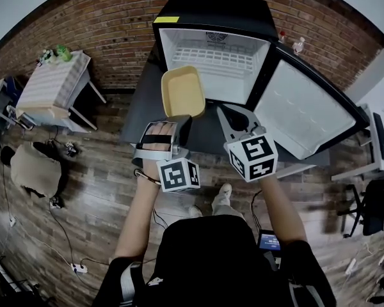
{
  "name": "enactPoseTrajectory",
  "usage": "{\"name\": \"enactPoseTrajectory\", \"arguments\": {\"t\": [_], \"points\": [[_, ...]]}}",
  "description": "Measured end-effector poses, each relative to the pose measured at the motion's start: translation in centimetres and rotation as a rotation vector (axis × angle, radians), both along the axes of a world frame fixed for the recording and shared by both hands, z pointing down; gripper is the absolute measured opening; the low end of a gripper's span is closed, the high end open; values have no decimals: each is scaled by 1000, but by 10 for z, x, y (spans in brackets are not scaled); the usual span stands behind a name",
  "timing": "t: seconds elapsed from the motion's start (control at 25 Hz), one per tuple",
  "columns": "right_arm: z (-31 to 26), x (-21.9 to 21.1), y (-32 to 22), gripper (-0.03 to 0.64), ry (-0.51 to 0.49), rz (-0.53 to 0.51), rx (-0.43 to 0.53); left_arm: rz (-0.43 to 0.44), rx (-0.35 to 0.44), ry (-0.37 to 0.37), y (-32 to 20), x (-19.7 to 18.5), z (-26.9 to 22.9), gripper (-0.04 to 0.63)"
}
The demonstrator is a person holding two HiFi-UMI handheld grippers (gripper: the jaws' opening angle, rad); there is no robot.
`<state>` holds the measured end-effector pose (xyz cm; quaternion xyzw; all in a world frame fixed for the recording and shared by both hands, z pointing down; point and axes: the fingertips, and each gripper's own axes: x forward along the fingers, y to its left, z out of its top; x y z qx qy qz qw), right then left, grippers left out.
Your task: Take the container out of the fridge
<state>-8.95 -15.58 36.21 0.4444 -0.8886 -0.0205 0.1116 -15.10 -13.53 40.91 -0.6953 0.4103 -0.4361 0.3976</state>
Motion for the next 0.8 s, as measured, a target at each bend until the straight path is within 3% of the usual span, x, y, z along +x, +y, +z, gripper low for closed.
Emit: {"name": "enactPoseTrajectory", "arguments": {"t": [0.8], "points": [[-2,5,20,40,40,17,27,24,22,15,11,3,-9,32]]}}
